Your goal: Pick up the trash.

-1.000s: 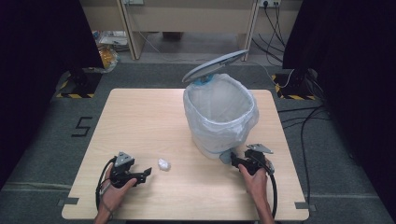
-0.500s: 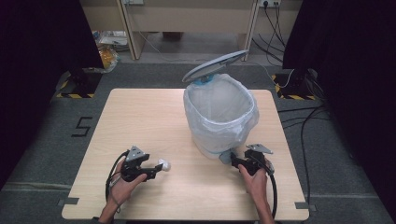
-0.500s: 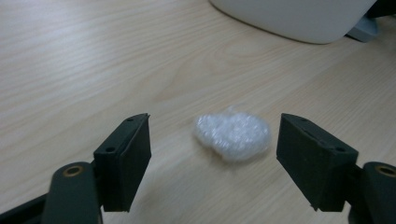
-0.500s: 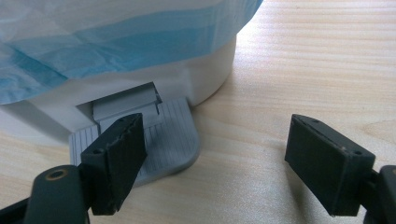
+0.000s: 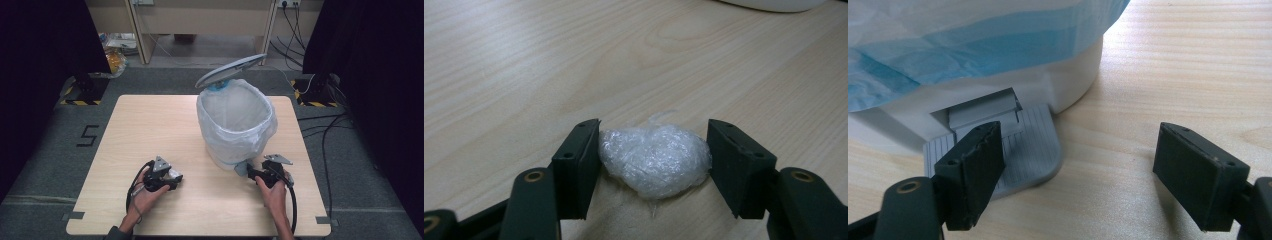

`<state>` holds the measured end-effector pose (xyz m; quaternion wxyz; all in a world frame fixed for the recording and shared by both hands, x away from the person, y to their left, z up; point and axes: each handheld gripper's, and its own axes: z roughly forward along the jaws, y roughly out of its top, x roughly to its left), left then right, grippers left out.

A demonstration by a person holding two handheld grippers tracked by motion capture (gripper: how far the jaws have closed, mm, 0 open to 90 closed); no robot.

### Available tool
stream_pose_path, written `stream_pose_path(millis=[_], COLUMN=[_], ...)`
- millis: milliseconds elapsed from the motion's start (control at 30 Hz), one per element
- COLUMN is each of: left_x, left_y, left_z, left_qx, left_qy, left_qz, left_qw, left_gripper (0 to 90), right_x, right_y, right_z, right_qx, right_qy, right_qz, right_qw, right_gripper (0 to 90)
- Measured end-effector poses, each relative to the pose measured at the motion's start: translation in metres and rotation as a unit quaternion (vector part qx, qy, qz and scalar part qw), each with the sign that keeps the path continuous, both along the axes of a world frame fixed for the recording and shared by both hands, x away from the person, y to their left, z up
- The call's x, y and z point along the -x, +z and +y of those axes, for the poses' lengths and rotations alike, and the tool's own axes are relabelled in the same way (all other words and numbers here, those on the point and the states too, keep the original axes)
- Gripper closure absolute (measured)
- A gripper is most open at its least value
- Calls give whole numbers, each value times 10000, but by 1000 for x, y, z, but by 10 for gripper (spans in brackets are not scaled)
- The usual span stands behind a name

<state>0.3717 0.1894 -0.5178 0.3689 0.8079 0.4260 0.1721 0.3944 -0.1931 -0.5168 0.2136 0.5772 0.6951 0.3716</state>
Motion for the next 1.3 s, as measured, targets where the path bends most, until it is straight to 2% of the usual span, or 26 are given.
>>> stream_pose_path(millis=[67,267,667,767,800,867,967,1033,1067,1167,1300], left_x=[0,0,-5,-8,-8,-9,-10,-10,-10,-14,-19], left_y=[1,2,31,50,50,64,79,90,90,112,126], left_z=[-1,2,6,6,6,6,4,3,3,-1,-4], left_qx=[-21,155,484,720,720,796,1014,1055,1055,1126,1185], left_qy=[10,45,-92,-185,-185,-238,-342,-400,-400,-519,-546], left_qz=[4,46,-15,-67,-67,-178,-227,-317,-317,-440,-503], left_qw=[10000,9999,9988,9972,9972,9964,9940,9931,9931,9913,9902], left_gripper=[423,444,445,445,445,445,445,445,445,445,445], right_x=[0,0,0,1,1,1,1,1,1,1,1], right_y=[0,0,0,0,0,0,0,0,0,0,0], right_z=[0,0,0,0,0,0,1,1,1,1,1], right_qx=[8,1,-54,-51,-51,-57,-73,-72,-72,-67,-66], right_qy=[7,25,31,39,39,44,37,41,41,44,48], right_qz=[-6,-1,36,34,34,36,46,41,41,38,39], right_qw=[10000,10000,10000,10000,10000,10000,10000,10000,10000,10000,10000], right_gripper=[202,202,202,202,202,202,202,202,202,202,202])
